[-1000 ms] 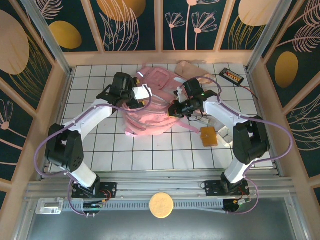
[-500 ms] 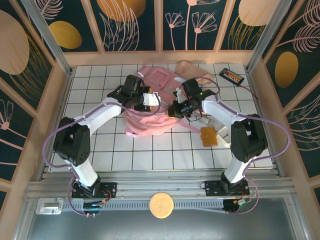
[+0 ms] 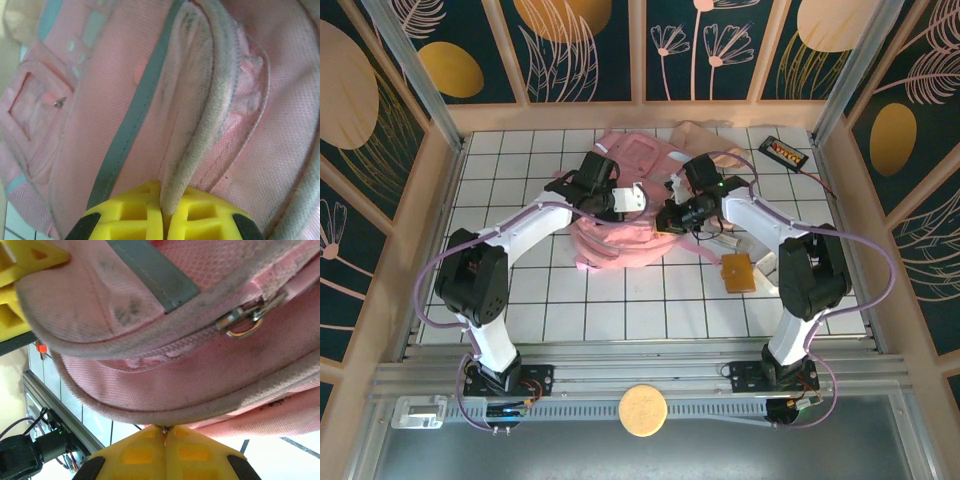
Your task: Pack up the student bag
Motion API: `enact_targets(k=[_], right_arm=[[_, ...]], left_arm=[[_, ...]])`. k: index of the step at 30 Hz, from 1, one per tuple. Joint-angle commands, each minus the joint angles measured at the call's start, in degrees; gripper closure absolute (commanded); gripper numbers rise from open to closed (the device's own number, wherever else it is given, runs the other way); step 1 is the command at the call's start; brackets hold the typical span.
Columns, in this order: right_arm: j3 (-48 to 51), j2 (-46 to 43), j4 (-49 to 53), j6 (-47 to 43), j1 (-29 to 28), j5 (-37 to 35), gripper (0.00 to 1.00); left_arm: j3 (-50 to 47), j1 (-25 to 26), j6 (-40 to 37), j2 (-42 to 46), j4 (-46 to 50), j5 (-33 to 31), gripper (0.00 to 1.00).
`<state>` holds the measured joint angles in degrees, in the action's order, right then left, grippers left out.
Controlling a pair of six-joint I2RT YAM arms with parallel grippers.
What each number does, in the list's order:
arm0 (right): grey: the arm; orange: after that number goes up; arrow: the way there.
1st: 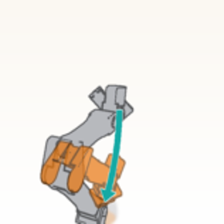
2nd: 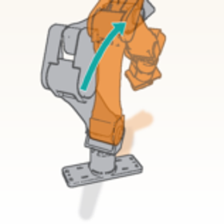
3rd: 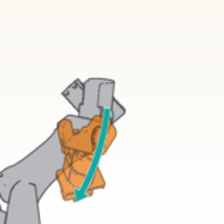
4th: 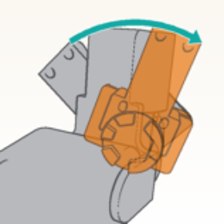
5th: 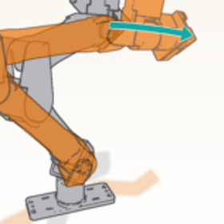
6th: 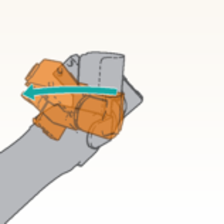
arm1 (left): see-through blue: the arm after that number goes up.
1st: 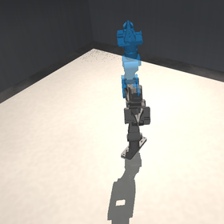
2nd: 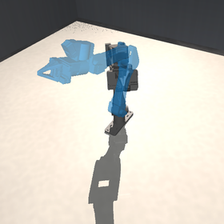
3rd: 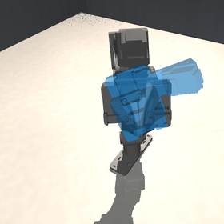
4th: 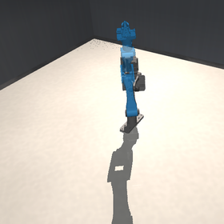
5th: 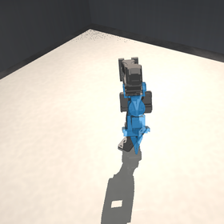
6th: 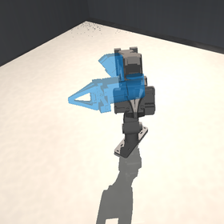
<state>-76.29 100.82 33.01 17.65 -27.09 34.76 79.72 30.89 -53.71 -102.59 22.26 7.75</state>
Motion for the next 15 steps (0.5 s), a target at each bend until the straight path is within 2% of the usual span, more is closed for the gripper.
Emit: enact_targets(k=[1, 10, 15], right_arm=[[-4.3, 2.2, -0.1, -1.8, 0.9, 0.2, 1.00], [-21.8, 14.2, 1.7, -2.4, 1.0, -5.7, 1.00], [-31.4, 19.7, 4.7, -5.7, 2.1, -7.2, 1.00]], left_arm=[[3.1, 0.1, 11.8, 2.0, 0.9, -8.2, 1.00], [3.2, -0.5, 25.3, 8.7, 10.6, -22.3, 1.00], [7.2, 1.1, 33.7, 7.3, 17.9, -23.8, 1.00]])
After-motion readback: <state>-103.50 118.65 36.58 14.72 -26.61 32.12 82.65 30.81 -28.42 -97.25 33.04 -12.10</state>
